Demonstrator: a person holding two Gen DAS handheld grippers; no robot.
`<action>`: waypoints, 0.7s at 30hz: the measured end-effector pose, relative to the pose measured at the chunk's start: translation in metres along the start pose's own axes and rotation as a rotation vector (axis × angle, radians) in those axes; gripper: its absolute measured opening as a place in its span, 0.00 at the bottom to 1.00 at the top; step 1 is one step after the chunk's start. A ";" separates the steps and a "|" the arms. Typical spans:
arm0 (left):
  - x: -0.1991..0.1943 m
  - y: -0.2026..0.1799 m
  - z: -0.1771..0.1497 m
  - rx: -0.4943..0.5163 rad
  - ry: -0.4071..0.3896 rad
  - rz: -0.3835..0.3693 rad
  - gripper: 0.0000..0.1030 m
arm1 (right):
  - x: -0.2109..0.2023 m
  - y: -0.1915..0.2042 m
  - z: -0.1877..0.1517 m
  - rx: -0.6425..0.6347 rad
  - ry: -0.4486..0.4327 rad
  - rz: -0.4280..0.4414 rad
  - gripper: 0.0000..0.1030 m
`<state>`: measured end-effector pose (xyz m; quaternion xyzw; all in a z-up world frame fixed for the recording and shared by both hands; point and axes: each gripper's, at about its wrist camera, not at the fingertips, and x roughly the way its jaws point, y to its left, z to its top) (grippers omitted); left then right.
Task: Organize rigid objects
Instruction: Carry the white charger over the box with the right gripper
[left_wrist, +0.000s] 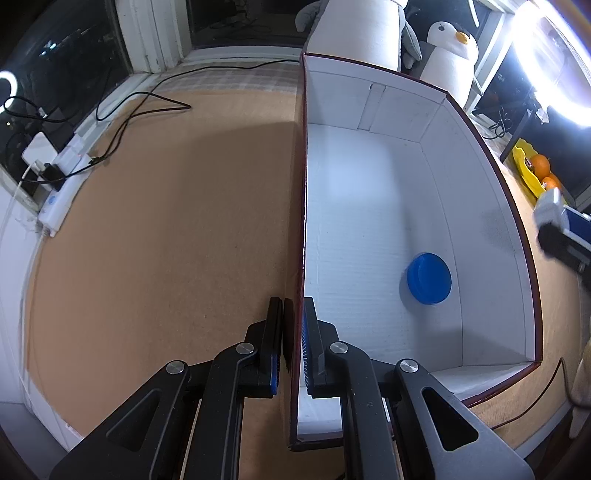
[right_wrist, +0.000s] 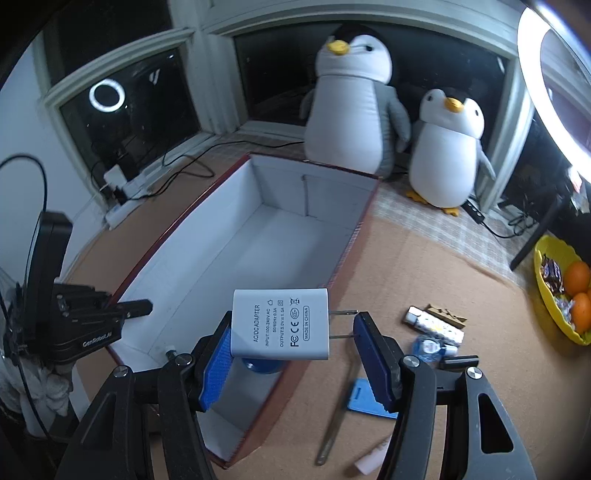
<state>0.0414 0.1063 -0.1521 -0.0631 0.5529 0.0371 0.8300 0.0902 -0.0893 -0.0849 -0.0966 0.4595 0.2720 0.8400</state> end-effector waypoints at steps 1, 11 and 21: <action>0.000 0.000 0.000 0.000 -0.001 -0.001 0.08 | 0.002 0.004 -0.001 -0.007 0.004 0.005 0.57; 0.000 0.002 -0.001 0.000 -0.006 -0.012 0.08 | 0.022 0.039 -0.009 -0.045 0.045 0.029 0.57; 0.000 0.001 -0.001 0.002 -0.009 -0.014 0.08 | 0.034 0.049 -0.010 -0.051 0.067 0.019 0.57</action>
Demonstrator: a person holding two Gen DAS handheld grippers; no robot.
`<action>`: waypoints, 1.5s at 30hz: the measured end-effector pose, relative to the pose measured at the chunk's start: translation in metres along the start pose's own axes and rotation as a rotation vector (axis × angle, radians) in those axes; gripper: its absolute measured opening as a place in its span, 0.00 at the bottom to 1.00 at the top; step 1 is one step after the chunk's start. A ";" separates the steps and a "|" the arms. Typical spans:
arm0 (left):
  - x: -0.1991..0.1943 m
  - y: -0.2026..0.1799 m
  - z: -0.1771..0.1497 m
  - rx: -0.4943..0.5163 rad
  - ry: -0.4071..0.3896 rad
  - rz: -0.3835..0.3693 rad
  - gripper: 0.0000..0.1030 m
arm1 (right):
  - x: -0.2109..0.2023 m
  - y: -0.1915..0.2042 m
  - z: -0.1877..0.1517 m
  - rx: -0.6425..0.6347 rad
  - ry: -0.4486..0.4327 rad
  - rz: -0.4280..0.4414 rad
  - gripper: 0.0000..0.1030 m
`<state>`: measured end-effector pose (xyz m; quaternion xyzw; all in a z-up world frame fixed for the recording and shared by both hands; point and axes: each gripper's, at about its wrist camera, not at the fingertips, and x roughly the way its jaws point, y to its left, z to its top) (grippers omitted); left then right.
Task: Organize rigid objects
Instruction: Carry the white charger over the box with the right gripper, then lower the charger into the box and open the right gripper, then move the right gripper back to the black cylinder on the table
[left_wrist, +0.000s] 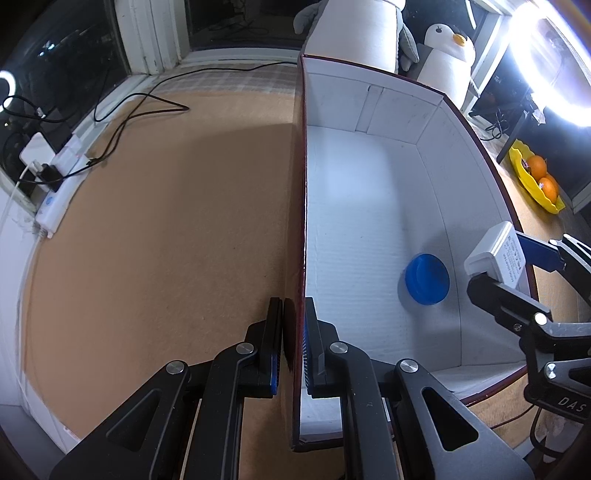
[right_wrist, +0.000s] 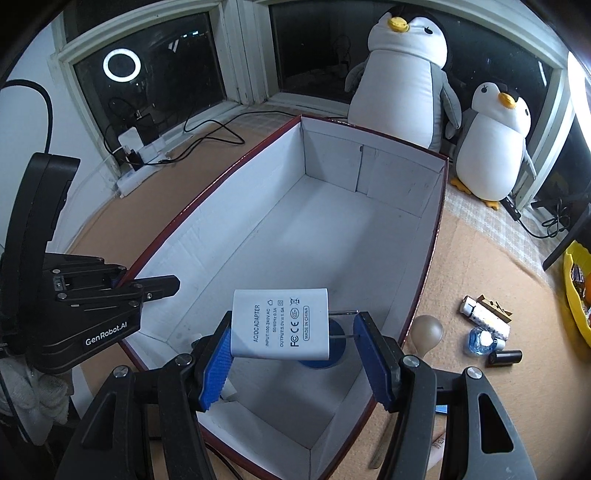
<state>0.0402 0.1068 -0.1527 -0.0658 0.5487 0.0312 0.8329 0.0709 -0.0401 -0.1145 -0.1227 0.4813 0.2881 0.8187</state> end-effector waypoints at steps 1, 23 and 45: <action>0.000 0.000 0.000 0.000 0.000 0.000 0.08 | 0.001 0.001 0.000 -0.002 0.002 -0.002 0.57; 0.001 0.000 0.000 0.001 0.000 -0.002 0.08 | 0.003 0.015 0.001 -0.044 0.010 -0.012 0.65; 0.001 0.000 0.000 0.002 0.001 -0.002 0.08 | -0.070 -0.072 -0.022 0.182 -0.094 -0.055 0.66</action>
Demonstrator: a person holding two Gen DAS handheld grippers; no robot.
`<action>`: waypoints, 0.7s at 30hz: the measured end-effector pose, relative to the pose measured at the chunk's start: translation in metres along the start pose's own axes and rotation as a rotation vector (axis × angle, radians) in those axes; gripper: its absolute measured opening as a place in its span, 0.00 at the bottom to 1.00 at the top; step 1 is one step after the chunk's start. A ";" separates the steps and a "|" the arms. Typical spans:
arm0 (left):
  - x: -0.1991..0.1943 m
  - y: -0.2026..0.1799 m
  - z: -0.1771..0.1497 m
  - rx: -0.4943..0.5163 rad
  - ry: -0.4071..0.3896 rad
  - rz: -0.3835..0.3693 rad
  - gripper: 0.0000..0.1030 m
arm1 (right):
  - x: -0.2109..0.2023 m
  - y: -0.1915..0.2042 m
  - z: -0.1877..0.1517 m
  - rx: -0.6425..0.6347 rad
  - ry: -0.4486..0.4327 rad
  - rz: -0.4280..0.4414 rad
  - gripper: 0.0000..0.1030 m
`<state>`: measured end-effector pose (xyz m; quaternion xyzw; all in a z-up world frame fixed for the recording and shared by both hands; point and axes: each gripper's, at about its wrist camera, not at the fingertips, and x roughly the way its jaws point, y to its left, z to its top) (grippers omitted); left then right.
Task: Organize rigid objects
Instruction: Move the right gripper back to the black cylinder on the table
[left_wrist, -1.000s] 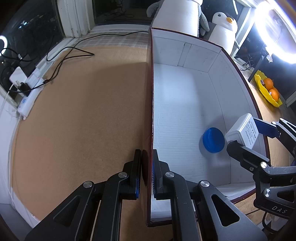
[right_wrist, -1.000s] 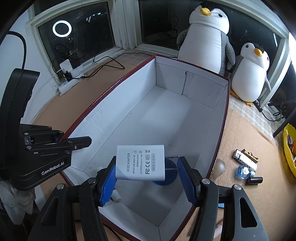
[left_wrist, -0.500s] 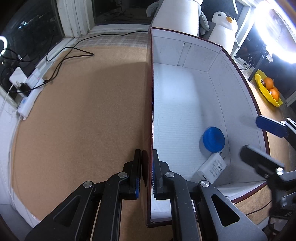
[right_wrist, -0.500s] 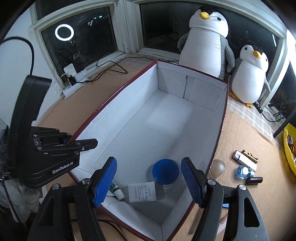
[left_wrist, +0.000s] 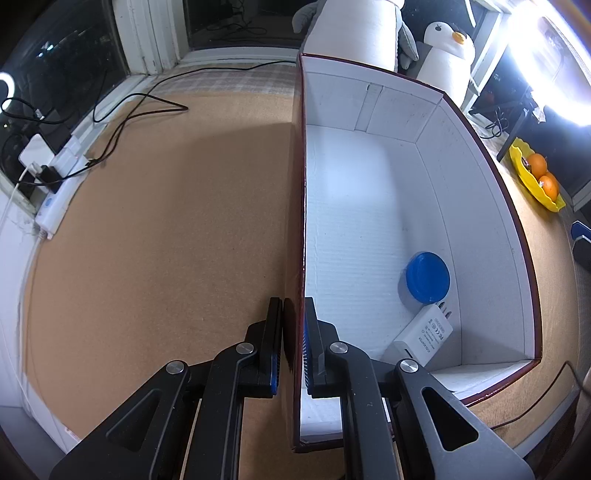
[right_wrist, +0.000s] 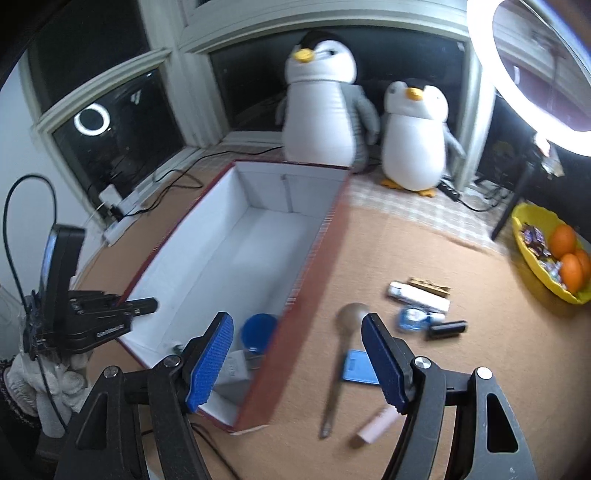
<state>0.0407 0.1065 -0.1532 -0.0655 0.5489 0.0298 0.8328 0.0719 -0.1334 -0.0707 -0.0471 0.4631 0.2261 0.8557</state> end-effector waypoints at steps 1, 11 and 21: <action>0.000 0.000 0.000 0.000 0.000 0.000 0.08 | -0.001 -0.010 0.000 0.017 0.001 -0.014 0.66; 0.000 0.001 0.001 0.001 0.005 0.009 0.08 | 0.021 -0.112 -0.013 0.200 0.074 -0.146 0.67; -0.001 0.000 0.001 -0.008 0.009 0.020 0.08 | 0.061 -0.175 -0.015 0.438 0.157 -0.040 0.66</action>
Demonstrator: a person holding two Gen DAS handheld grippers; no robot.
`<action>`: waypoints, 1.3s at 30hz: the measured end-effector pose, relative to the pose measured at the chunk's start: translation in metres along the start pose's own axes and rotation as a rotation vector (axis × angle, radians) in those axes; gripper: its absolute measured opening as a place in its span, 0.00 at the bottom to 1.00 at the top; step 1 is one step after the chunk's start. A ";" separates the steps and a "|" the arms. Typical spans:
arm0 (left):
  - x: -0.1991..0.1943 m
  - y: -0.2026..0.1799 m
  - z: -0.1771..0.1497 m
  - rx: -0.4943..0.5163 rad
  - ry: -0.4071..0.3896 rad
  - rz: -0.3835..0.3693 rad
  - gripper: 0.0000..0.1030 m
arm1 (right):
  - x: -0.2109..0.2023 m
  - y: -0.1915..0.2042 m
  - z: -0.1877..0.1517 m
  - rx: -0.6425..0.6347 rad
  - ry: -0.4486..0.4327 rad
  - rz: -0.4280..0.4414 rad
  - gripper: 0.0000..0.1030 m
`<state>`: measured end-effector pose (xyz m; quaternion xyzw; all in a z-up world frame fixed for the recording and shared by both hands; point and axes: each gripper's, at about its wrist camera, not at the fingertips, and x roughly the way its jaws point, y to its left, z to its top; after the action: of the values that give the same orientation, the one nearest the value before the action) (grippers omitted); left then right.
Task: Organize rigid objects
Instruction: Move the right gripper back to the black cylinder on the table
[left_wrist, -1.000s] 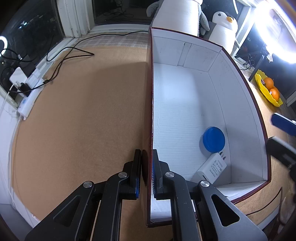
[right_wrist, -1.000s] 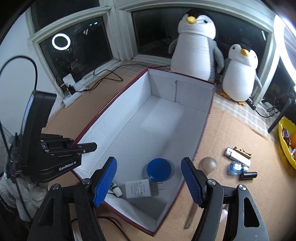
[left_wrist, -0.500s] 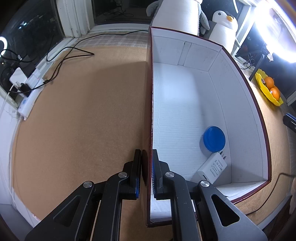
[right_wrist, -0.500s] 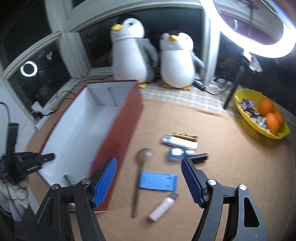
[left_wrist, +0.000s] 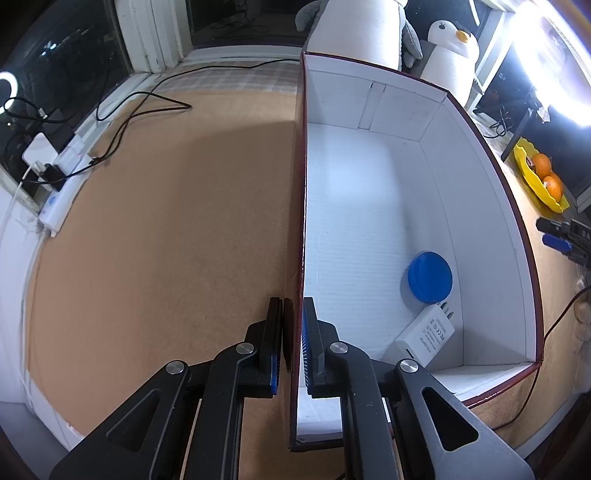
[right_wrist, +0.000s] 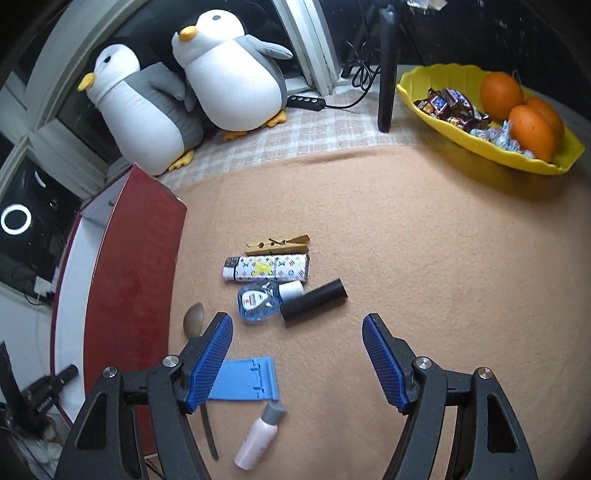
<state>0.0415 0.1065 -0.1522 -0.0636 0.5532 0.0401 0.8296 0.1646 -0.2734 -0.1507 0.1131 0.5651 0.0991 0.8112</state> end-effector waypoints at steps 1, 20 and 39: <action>0.000 0.000 0.000 -0.001 0.000 0.002 0.08 | 0.002 0.001 0.002 -0.004 0.001 -0.001 0.65; 0.003 0.000 0.000 -0.008 0.010 0.006 0.08 | 0.067 0.068 0.024 -0.292 0.047 -0.197 0.51; 0.006 0.000 0.003 -0.007 0.014 -0.002 0.08 | 0.062 0.019 -0.009 -0.339 0.091 -0.208 0.52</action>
<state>0.0462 0.1071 -0.1567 -0.0674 0.5586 0.0410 0.8257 0.1768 -0.2372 -0.2032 -0.0886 0.5852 0.1134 0.7980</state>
